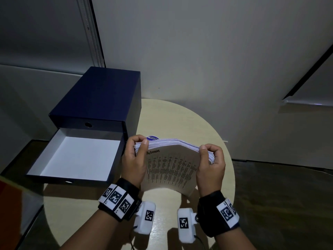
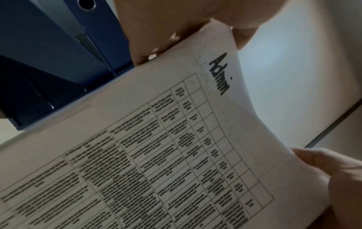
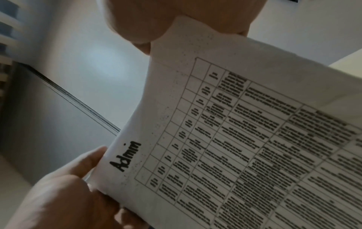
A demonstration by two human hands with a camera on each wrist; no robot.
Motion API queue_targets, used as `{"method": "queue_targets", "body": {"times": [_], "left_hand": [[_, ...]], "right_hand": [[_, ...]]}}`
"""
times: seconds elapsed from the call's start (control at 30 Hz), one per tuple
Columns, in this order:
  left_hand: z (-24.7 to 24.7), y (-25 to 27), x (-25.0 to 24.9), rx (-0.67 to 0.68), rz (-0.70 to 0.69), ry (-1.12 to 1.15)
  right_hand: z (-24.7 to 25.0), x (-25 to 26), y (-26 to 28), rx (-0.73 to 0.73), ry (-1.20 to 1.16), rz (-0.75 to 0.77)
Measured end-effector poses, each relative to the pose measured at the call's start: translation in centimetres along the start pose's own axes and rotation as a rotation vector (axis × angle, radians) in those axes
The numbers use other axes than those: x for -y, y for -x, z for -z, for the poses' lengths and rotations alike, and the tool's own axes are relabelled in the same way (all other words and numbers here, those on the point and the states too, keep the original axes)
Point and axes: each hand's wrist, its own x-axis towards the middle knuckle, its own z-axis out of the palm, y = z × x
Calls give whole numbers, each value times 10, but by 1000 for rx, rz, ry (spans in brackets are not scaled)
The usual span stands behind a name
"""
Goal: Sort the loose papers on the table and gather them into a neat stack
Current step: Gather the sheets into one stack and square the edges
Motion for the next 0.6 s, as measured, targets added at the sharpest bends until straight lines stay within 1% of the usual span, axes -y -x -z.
{"method": "queue_targets", "body": {"times": [0.13,0.37,0.47,0.6], "left_hand": [[2,-3,1,-36,40,-7],[-5,-1,-6,-25,29,78],[-4,0,-7,-29,23,83],[-3,-1,-5,-25,32,79]], "right_hand": [[0,-3,-4,-20,-8,-38],[0,2,-5,-11,-62,-63],[1,1,-7,-24,-38,-45],[1,5,-6,-7,-53,-26]]}}
